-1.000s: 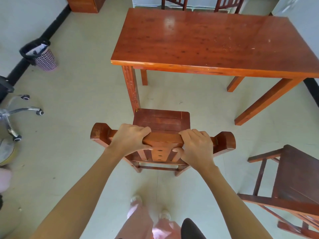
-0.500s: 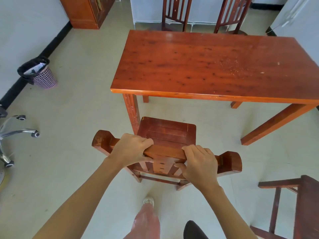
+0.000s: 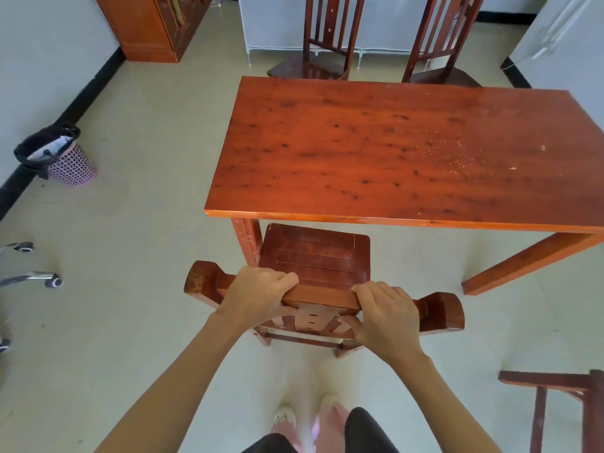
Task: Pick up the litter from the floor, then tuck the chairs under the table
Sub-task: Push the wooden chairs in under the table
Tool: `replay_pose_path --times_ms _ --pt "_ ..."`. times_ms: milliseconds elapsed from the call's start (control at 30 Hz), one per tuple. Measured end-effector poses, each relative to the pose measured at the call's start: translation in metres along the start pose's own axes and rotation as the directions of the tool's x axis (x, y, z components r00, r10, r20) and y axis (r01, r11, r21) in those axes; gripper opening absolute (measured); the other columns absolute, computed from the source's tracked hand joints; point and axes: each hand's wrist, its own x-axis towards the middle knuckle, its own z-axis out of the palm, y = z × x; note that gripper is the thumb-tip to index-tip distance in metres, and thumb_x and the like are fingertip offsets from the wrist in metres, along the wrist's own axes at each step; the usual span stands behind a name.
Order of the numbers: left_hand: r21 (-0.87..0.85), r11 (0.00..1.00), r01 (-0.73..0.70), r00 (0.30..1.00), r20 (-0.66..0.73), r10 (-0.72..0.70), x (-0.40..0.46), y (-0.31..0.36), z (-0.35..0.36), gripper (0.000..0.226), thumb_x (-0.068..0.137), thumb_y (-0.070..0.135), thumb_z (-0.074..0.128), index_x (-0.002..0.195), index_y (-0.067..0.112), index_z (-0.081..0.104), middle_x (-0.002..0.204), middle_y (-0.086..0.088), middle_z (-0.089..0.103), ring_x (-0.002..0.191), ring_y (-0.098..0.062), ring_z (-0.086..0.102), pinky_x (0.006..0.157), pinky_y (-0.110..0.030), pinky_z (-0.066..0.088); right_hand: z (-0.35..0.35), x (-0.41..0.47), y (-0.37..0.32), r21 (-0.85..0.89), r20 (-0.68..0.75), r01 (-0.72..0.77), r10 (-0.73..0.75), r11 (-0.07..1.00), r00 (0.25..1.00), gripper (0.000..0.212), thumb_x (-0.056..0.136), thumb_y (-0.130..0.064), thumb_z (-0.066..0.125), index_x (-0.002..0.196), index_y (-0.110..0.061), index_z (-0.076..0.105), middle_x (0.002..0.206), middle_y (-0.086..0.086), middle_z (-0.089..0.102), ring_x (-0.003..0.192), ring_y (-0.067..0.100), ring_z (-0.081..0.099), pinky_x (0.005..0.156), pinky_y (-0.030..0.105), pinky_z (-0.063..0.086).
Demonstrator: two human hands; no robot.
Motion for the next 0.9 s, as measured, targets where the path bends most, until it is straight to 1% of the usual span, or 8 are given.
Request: replay_pose_path --times_ms 167,267,467,633,767,800,900 --pt "0.046 0.999 0.014 1.0 -0.017 -0.013 0.032 0.001 0.007 0.044 0.046 0.054 0.083 0.068 0.023 0.061 0.055 0.012 0.066 0.041 -0.006 0.059 0.041 -0.016 0.047 0.005 0.025 0.038 -0.015 0.021 0.06 -0.06 0.998 0.998 0.042 0.052 -0.041 0.086 0.074 -0.016 0.061 0.064 -0.003 0.062 0.055 0.018 0.058 0.051 0.024 0.044" --pt "0.051 0.998 0.026 0.999 -0.03 -0.024 0.05 0.004 0.015 0.044 0.048 0.054 0.082 0.07 0.022 0.061 0.055 0.01 0.067 0.042 -0.008 0.06 0.042 -0.017 0.049 0.008 0.037 0.06 -0.011 0.059 0.065 -0.065 0.998 0.996 0.043 0.052 -0.045 0.086 0.074 -0.016 0.061 0.063 -0.003 0.061 0.054 0.017 0.058 0.051 0.023 0.045" --pt "0.043 0.997 0.071 0.997 0.019 -0.072 0.074 -0.01 0.021 0.042 0.054 0.055 0.079 0.067 0.02 0.059 0.053 0.008 0.065 0.042 -0.012 0.06 0.039 -0.02 0.049 0.016 0.061 0.076 0.003 0.064 0.075 -0.075 0.997 0.995 0.045 0.05 -0.043 0.086 0.075 -0.017 0.06 0.064 -0.004 0.061 0.057 0.017 0.057 0.051 0.026 0.044" --pt "0.063 0.996 0.07 0.996 0.047 -0.073 0.082 -0.026 0.015 0.043 0.048 0.055 0.082 0.062 0.022 0.058 0.049 0.012 0.062 0.038 -0.006 0.056 0.037 -0.013 0.039 0.027 0.072 0.07 0.018 0.063 0.058 -0.059 0.998 0.996 0.043 0.051 -0.042 0.086 0.077 -0.018 0.06 0.068 -0.004 0.062 0.06 0.017 0.059 0.054 0.023 0.044" --pt "0.088 0.994 0.069 0.995 0.072 -0.076 0.087 -0.033 0.014 0.041 0.051 0.053 0.082 0.062 0.022 0.057 0.05 0.01 0.062 0.04 -0.007 0.056 0.04 -0.012 0.031 0.031 0.078 0.07 0.022 0.065 0.046 -0.048 0.999 0.997 0.042 0.052 -0.041 0.085 0.077 -0.018 0.061 0.068 -0.003 0.063 0.059 0.017 0.06 0.055 0.023 0.046" --pt "0.084 0.994 0.072 0.994 0.07 -0.078 0.089 -0.034 0.015 0.041 0.053 0.052 0.081 0.063 0.021 0.058 0.051 0.009 0.063 0.041 -0.008 0.057 0.041 -0.013 0.033 0.031 0.081 0.072 0.021 0.072 0.043 -0.045 0.999 0.996 0.042 0.052 -0.041 0.085 0.078 -0.018 0.061 0.068 -0.003 0.063 0.06 0.017 0.061 0.055 0.024 0.047" --pt "0.092 0.992 0.088 0.992 0.085 -0.096 0.096 -0.038 0.018 0.04 0.056 0.056 0.077 0.066 0.022 0.058 0.056 0.009 0.066 0.047 -0.011 0.06 0.042 -0.02 0.045 0.032 0.087 0.077 -0.001 0.106 0.042 -0.042 0.999 0.993 0.045 0.05 -0.043 0.085 0.078 -0.018 0.061 0.068 -0.004 0.062 0.061 0.017 0.06 0.054 0.025 0.047"
